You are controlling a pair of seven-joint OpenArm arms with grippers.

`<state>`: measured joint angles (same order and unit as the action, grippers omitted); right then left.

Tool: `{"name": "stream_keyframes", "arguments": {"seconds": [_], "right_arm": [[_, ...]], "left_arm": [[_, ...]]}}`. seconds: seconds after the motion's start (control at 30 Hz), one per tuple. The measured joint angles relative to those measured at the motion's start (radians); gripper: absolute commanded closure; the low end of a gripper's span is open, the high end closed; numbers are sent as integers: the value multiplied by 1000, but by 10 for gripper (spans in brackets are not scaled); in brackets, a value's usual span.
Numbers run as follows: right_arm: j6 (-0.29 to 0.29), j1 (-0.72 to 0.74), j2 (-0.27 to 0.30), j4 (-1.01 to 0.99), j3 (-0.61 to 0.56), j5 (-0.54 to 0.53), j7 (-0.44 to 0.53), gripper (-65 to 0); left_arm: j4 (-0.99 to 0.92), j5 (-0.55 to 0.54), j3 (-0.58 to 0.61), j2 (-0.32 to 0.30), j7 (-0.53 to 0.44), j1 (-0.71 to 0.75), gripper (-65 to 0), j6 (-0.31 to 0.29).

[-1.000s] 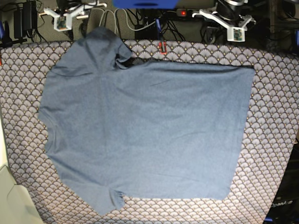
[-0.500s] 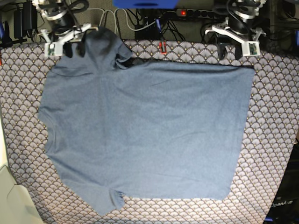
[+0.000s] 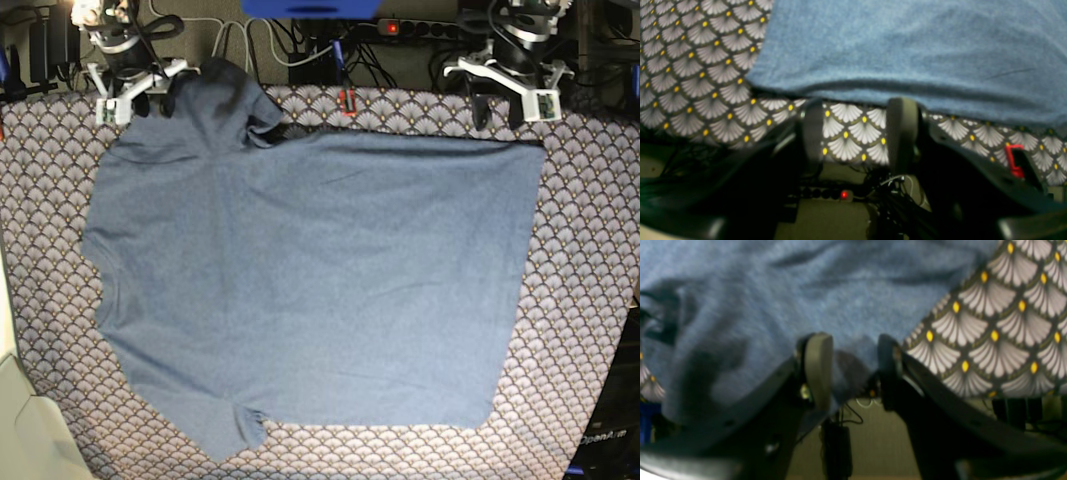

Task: Fold the T-shirt properly
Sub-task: 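Lower both grippers toward the shoulder corners of the blue T-shirt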

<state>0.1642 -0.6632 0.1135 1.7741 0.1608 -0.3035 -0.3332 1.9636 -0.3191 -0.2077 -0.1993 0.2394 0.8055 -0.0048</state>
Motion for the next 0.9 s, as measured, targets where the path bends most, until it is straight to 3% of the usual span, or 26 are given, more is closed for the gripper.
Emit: {"name": "stream_keyframes", "arguments": {"seconds": [0.57,0.9], "right_arm": [[0,4,0,-41,44,-1,30,-237],[-3,3,0,-44,-15,3,58,-235]], "left_arm": [[0,0,0,0,0,-16,-303,0],[0,0,0,0,0,-16,-303,0]]}}
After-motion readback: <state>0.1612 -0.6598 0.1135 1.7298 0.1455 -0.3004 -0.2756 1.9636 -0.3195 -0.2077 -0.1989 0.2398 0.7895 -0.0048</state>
